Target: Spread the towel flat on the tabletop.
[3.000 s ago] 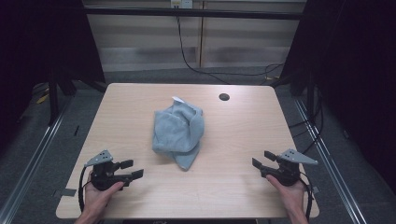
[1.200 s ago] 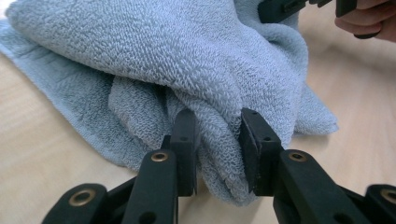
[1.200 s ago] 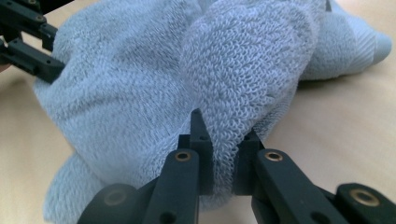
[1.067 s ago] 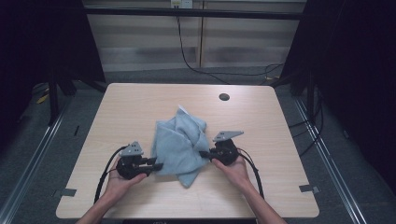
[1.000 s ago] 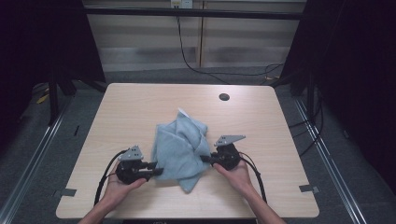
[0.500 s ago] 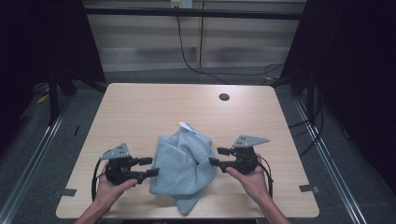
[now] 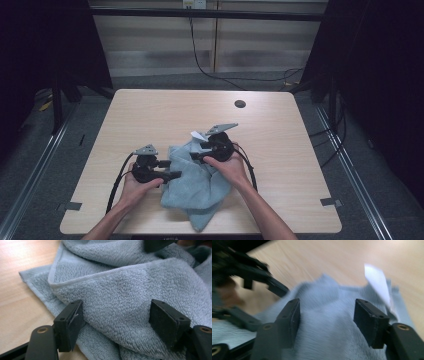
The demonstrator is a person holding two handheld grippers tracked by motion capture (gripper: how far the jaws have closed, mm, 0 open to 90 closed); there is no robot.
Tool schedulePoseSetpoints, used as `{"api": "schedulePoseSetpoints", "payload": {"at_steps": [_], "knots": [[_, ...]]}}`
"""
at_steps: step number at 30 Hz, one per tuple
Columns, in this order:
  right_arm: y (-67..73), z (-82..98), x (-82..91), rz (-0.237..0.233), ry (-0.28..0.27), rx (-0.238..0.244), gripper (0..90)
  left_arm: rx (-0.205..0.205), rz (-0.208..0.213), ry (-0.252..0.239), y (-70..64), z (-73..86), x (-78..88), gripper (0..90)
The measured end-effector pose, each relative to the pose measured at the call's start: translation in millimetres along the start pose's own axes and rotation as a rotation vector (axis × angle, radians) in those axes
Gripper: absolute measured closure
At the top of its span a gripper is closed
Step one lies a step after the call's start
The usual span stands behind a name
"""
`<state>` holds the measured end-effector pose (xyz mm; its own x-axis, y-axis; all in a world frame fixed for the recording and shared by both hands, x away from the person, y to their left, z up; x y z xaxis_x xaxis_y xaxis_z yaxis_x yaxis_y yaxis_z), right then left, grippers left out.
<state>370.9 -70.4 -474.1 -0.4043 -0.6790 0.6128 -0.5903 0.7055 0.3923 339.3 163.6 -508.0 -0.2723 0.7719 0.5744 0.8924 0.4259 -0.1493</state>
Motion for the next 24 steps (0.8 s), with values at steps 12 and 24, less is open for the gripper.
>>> {"api": "schedulePoseSetpoints", "payload": {"at_steps": [12,24], "knots": [[-14.9,18.5,-15.6,0.049,0.063,-0.012,77.7,-0.061,0.038,-0.008,-7.3,-2.2,-2.8,78.2],[-40.0,-30.3,66.7,0.117,-0.184,-0.079,80.4,0.000,-0.105,-0.254,16.0,-34.5,65.2,84.4]]}}
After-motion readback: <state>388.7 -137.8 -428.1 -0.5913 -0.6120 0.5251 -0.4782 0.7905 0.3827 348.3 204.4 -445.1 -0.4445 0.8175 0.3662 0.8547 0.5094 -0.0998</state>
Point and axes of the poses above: each handheld gripper's, and its own axes: x roughly backward along the jaws, z roughly out of its underside, y roughly to its left, the point moved 2 cm from there along -x, roughly forward along the jaws, and after that the axes turned 14 degrees about -x, right-handed, at the moved point
